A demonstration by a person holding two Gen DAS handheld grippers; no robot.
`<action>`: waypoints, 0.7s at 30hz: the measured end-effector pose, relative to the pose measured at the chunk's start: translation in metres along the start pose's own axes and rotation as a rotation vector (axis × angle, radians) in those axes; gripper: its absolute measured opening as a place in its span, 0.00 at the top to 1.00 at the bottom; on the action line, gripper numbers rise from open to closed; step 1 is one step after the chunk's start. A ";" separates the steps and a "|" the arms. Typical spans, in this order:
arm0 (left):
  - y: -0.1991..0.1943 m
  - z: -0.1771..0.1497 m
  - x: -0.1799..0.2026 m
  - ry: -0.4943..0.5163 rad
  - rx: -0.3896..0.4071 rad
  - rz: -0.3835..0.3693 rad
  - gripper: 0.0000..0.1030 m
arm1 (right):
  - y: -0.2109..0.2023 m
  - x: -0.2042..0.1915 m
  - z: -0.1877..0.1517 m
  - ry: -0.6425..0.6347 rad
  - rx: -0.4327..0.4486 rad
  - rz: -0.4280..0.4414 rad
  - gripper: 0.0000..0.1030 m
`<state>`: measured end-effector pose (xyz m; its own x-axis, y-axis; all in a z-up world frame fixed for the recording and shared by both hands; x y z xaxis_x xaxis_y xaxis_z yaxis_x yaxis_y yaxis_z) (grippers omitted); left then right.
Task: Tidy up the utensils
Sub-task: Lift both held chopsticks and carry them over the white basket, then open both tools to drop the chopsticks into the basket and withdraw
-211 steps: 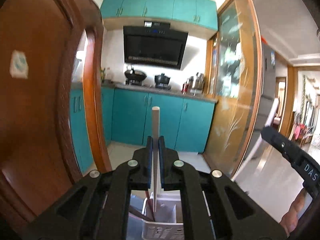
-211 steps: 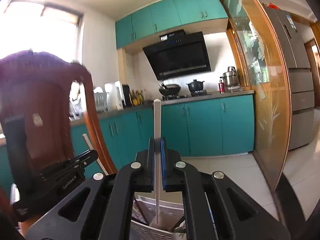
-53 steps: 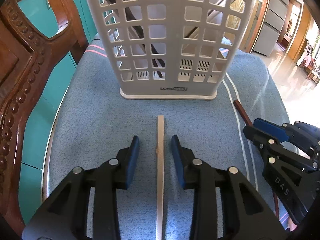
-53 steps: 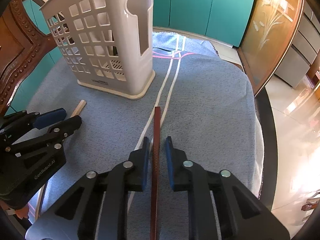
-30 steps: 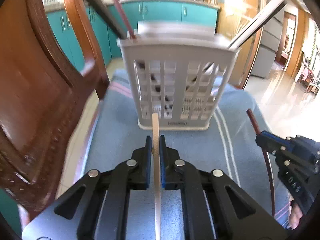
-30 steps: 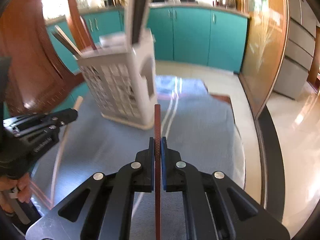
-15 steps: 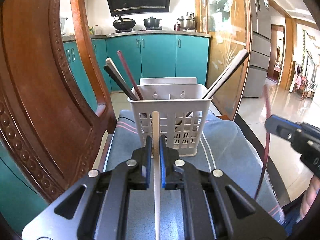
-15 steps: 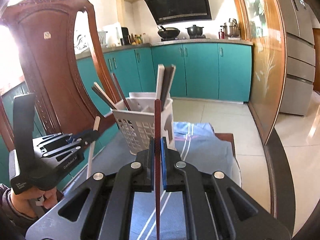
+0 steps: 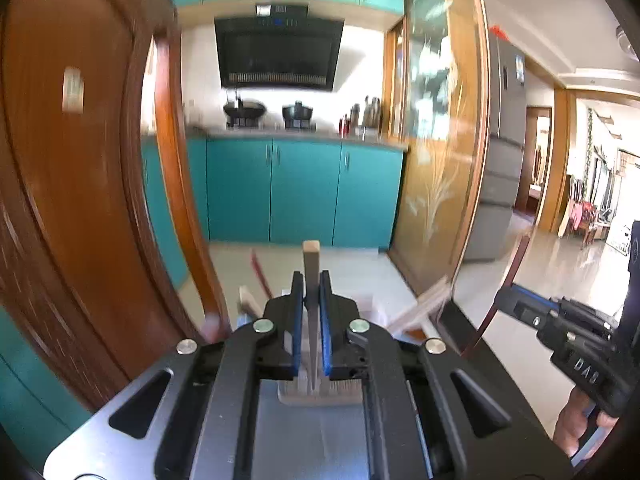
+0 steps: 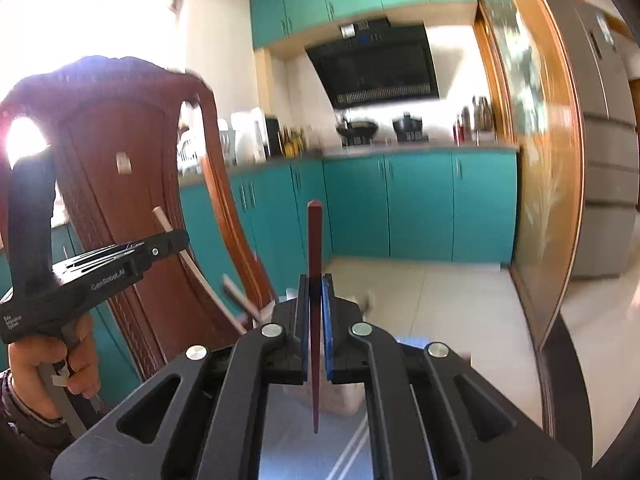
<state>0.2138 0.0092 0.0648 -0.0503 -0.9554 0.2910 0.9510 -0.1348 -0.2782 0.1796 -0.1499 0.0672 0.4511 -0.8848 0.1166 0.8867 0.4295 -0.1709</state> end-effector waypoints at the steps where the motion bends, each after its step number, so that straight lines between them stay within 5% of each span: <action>1: -0.003 0.010 0.003 0.004 0.024 -0.004 0.92 | 0.001 0.002 0.011 0.005 0.039 -0.003 0.94; 10: 0.015 0.067 -0.013 -0.102 0.192 -0.004 0.92 | 0.031 0.014 0.054 0.053 0.209 -0.062 0.94; 21: 0.053 0.070 -0.046 -0.257 0.265 0.028 0.92 | 0.101 -0.004 0.002 -0.039 0.004 -0.095 0.94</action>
<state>0.2882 0.0643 0.1005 0.0232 -0.8561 0.5163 0.9986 -0.0044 -0.0522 0.2676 -0.1025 0.0511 0.3681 -0.9141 0.1699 0.9262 0.3445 -0.1531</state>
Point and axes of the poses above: each gripper's, at about its wrist camera, not at the fingertips, and y roughly the way its jaws point, x to its right, z to its top, the point moved 7 cm from there along y, roughly the way its jaws point, and after that the axes turned 14 degrees about -y, right-handed, at the moved point
